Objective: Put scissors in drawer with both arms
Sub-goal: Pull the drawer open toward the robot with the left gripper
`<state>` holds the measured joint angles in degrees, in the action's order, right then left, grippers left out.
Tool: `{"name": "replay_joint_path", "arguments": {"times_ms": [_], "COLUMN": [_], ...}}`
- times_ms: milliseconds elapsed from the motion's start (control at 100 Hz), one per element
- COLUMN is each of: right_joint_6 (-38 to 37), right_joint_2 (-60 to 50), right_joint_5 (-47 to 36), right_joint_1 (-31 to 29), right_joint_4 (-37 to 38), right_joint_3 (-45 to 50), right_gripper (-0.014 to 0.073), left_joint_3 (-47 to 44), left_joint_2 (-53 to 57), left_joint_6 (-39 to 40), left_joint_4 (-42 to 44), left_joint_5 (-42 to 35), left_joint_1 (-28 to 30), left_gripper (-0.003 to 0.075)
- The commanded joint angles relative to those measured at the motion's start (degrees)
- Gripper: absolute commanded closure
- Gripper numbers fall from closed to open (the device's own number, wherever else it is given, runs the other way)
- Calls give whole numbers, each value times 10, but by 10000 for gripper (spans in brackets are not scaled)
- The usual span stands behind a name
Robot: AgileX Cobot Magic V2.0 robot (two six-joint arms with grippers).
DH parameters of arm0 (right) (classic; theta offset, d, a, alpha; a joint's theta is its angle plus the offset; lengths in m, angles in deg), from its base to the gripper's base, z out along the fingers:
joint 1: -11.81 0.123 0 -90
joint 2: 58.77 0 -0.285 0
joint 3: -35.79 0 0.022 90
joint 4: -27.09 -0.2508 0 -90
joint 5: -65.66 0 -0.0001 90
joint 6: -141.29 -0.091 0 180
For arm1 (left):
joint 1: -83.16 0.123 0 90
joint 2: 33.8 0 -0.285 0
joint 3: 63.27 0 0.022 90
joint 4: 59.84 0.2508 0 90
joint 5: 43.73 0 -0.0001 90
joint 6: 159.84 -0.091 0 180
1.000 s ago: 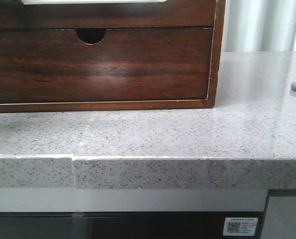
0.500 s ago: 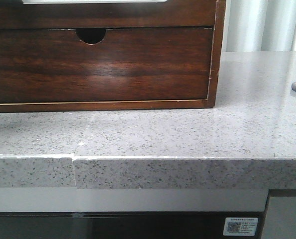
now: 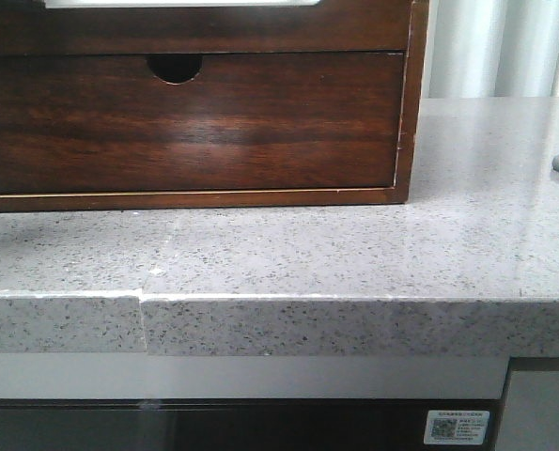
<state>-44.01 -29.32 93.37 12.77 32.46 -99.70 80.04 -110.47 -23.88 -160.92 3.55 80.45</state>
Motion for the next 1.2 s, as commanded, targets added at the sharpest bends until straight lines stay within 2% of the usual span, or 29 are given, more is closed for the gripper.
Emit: {"name": "replay_joint_path", "arguments": {"times_ms": [0,500,930,1190], "right_joint_6": [3,3,3,3], "right_joint_2": [9,9,9,9], "right_joint_5": [-45,-45,-45,-45], "right_joint_1": [-5,-5,-5,-5], "right_joint_4": [10,10,10,10], "right_joint_3": [-19,-19,-19,-19], "right_gripper": [117,117,117,117], "left_joint_3": [15,-81,-144,-146], "left_joint_2": [25,176,318,335], "left_joint_6": [-28,-8,83,112], "left_joint_4": [-19,-9,50,73], "left_joint_5": [114,118,111,86], "left_joint_1": [-5,-5,-5,-5], "left_gripper": [733,734,734,732]}}
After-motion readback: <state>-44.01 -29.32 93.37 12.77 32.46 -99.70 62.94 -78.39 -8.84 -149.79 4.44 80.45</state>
